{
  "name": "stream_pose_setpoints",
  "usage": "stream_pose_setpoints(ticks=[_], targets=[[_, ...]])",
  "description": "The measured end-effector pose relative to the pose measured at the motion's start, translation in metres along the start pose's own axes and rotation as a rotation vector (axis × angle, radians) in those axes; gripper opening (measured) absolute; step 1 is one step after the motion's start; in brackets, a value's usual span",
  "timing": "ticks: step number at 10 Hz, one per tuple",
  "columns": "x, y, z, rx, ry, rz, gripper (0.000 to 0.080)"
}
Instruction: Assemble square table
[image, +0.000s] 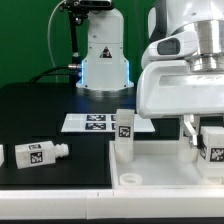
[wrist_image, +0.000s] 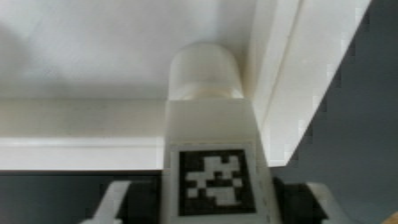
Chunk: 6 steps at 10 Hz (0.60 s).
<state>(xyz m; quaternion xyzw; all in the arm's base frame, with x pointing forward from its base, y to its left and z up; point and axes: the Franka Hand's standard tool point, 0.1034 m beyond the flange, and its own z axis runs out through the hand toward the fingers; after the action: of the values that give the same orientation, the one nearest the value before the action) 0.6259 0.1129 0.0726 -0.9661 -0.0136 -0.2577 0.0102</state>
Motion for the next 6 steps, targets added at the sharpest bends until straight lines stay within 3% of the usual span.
stream_pose_setpoints(ticks=[2, 3, 4, 5, 6], targets=[[0.0007, -0.0001, 0.0002, 0.0, 0.009, -0.001, 0.0285], [0.0004, 0.0, 0.0003, -0.001, 0.008, -0.001, 0.0359], [0.0003, 0.0001, 0.0004, -0.001, 0.008, -0.001, 0.0359], [0.0003, 0.0001, 0.0004, -0.001, 0.008, -0.001, 0.0537], [0.0002, 0.0001, 0.0004, -0.001, 0.008, -0.001, 0.0537]])
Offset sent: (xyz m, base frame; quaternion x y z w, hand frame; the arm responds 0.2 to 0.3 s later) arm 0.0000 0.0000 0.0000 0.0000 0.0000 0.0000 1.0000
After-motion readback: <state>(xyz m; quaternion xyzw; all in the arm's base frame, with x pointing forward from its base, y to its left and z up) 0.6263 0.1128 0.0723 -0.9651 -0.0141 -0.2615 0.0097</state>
